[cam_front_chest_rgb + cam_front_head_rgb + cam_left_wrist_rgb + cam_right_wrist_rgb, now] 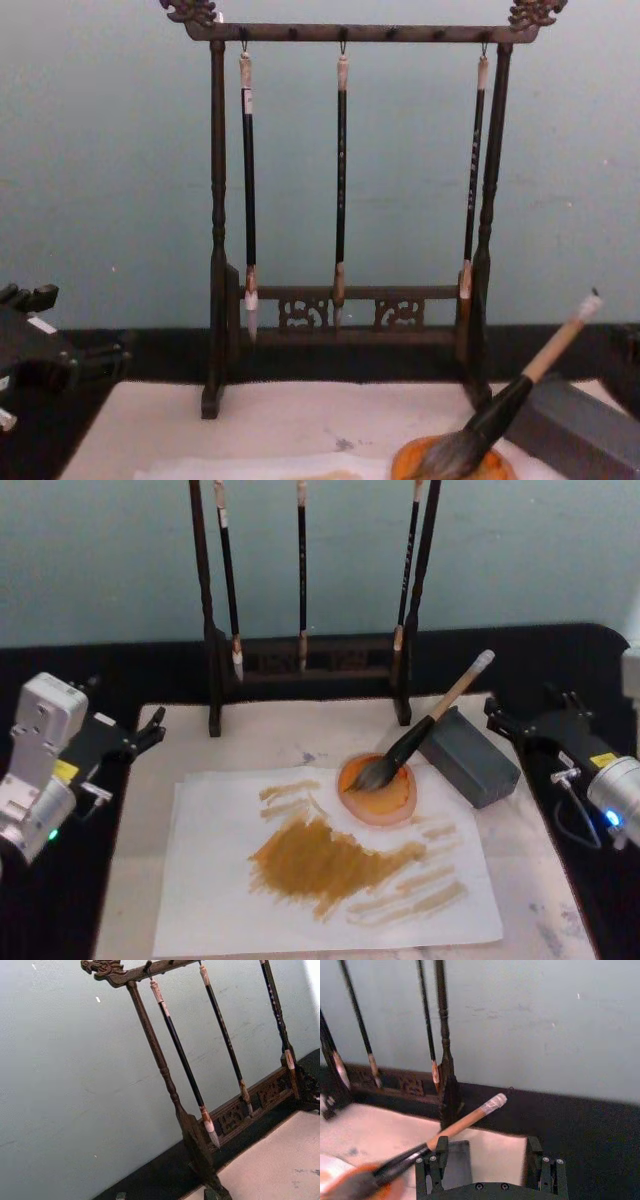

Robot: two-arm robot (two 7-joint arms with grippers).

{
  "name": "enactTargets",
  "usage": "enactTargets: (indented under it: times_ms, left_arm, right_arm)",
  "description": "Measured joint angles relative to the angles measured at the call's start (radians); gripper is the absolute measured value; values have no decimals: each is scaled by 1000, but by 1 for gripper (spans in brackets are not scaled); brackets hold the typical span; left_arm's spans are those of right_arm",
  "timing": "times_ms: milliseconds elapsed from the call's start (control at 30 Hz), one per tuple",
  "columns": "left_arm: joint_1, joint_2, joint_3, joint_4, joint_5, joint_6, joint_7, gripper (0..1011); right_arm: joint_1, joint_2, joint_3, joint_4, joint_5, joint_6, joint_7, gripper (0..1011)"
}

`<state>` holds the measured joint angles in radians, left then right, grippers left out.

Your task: Pick up the brush from the inkstone, write on the paper, then place the brush back to its original position.

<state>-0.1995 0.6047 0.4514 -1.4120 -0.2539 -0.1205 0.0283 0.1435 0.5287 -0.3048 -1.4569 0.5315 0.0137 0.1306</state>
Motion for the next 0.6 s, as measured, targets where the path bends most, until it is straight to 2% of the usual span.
enactTargets:
  times_ms: [67, 100, 200, 267, 400, 600]
  left_arm:
    - [0, 0, 0, 0, 0, 0, 0, 1010]
    - [0, 0, 0, 0, 0, 0, 0, 1010]
    - [0, 0, 0, 0, 0, 0, 0, 1010]
    - [0, 0, 0, 0, 0, 0, 0, 1010]
    - [0, 0, 0, 0, 0, 0, 0, 1010]
    - [0, 0, 0, 0, 0, 0, 0, 1010]
  right_arm:
    - [-3, -15, 21, -2, 49, 29, 17, 1000]
    - [-6, -31, 43, -4, 95, 60, 32, 1000]
    - [-9, -54, 73, -6, 157, 103, 44, 1000]
    - [-9, -84, 105, -8, 218, 151, 46, 1000]
    - [-2, -116, 131, -2, 286, 201, 36, 1000]
    - [24, -148, 145, 23, 354, 243, -2, 1000]
